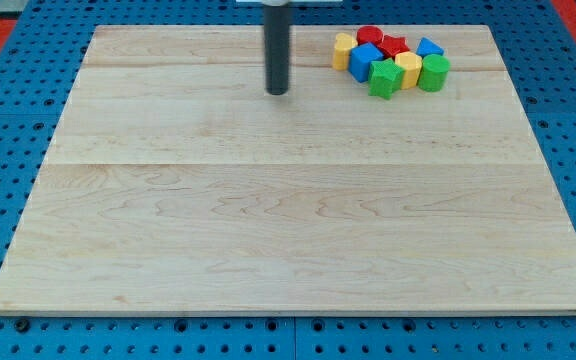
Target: Push red star below blue cube
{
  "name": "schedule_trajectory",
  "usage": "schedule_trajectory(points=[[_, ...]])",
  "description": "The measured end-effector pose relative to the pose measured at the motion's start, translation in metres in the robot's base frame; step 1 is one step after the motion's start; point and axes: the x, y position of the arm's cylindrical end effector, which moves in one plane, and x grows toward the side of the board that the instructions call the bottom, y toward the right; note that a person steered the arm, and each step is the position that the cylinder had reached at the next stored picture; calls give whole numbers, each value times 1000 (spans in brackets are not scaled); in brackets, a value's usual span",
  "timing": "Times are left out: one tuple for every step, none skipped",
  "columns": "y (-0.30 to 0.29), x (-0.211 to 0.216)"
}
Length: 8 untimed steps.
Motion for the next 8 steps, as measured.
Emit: schedule_trajectory(points=[[-12, -52], [11, -119], [60, -123], [146, -123], [207, -119], [210, -80], [202, -48], [192, -27]])
